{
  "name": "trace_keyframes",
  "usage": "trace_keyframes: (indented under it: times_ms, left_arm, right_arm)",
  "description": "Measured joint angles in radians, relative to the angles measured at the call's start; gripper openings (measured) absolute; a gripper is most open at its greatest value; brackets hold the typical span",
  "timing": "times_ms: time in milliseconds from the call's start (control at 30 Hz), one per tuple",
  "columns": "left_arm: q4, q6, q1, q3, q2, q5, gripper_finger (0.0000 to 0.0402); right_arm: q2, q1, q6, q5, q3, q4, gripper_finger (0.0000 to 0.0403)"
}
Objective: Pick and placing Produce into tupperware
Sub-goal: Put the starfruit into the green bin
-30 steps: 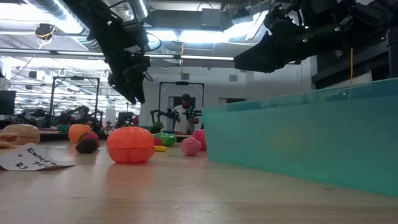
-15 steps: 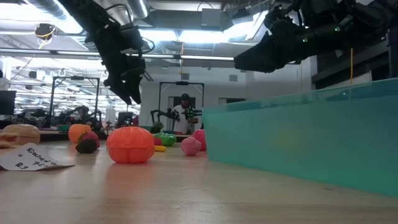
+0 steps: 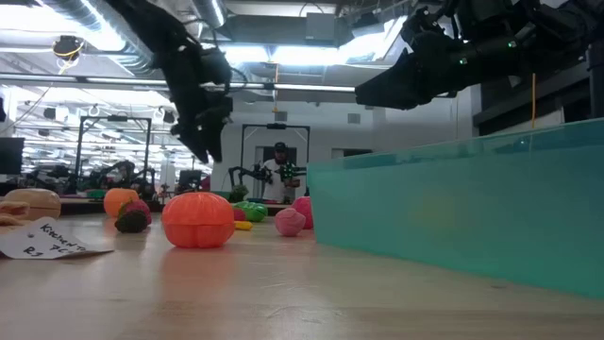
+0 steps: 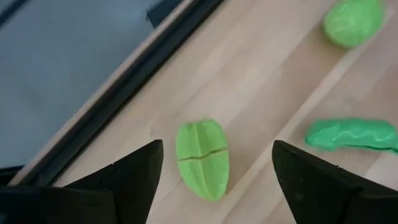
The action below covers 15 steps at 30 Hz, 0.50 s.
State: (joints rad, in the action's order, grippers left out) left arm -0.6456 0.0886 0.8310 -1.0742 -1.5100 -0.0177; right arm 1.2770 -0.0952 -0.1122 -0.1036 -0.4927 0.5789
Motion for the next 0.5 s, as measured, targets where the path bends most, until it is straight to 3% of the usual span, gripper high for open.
trace_keyframes:
  times_ms: [267, 500]
  left_arm:
    - [-0.166, 0.000, 0.000, -0.104, -0.138, 0.008, 0.0293]
    - [-0.176, 0.003, 0.000, -0.105, -0.215, 0.029, 0.0293]
  right_arm:
    - [0.000, 0.000, -0.001, 0.000, 0.000, -0.002, 0.0276]
    - [0.000, 0.000, -0.001, 0.000, 0.000, -0.009, 0.0276]
